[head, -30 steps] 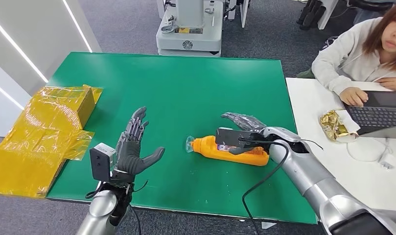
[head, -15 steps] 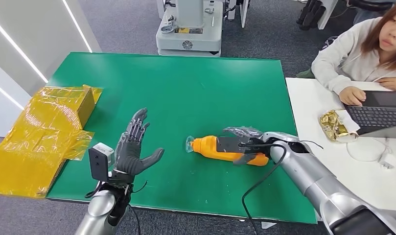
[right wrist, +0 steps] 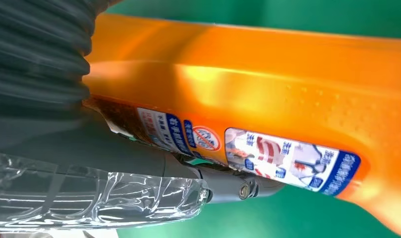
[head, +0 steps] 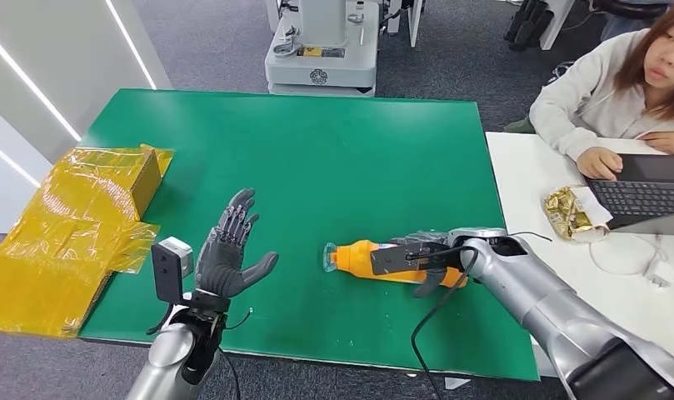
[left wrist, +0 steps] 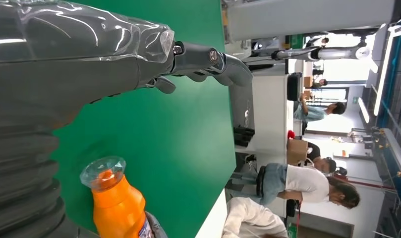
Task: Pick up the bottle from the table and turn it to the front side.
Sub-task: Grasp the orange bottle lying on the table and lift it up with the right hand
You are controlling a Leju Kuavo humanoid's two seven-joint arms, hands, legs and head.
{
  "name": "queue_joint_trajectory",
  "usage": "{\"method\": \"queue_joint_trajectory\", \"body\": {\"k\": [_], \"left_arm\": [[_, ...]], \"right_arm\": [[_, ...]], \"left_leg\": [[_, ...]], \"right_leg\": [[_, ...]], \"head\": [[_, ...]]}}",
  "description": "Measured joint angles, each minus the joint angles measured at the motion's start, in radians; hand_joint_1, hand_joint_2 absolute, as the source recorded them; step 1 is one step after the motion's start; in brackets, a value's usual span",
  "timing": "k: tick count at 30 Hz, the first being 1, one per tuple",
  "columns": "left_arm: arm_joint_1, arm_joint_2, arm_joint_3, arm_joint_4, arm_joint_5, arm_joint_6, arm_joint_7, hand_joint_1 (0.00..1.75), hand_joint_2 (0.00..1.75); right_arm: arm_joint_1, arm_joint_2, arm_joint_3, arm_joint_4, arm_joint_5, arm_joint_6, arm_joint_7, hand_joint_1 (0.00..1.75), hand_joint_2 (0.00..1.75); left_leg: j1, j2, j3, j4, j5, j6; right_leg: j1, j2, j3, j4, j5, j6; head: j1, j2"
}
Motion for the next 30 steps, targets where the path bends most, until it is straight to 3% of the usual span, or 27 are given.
{"method": "queue_joint_trajectory", "body": {"k": [15, 19, 20, 30], "left_arm": [[0.017, -0.005, 0.014, 0.004, 0.037, -0.018, 0.014, 0.0, 1.75], [0.017, -0.008, 0.015, 0.006, 0.038, -0.019, 0.014, 0.0, 1.75], [0.017, -0.009, 0.015, 0.007, 0.039, -0.02, 0.015, 0.0, 1.75], [0.019, -0.014, 0.018, 0.014, 0.039, -0.022, 0.015, 0.0, 1.75]], "right_arm": [[0.012, -0.064, 0.101, -0.063, 0.036, -0.062, 0.069, 0.03, 1.75], [0.012, -0.071, 0.113, -0.072, 0.037, -0.062, 0.071, 1.68, 1.75], [0.012, -0.072, 0.115, -0.074, 0.037, -0.061, 0.073, 1.74, 1.75], [0.009, -0.08, 0.126, -0.099, 0.022, -0.098, 0.084, 1.75, 1.75]], "left_leg": [[0.0, 0.0, 0.0, 0.0, 0.0, 0.0], [0.0, 0.0, 0.0, 0.0, 0.0, 0.0], [0.0, 0.0, 0.0, 0.0, 0.0, 0.0], [0.0, 0.0, 0.001, 0.0, 0.0, 0.0]], "right_leg": [[0.0, 0.0, 0.0, 0.0, 0.0, 0.0], [0.0, 0.0, 0.0, 0.0, 0.0, 0.0], [0.0, 0.0, 0.0, 0.0, 0.0, 0.0], [0.0, 0.0, 0.001, 0.0, 0.0, 0.0]], "head": [[0.0, 0.0], [0.0, 0.0], [0.0, 0.0], [0.0, 0.0]]}}
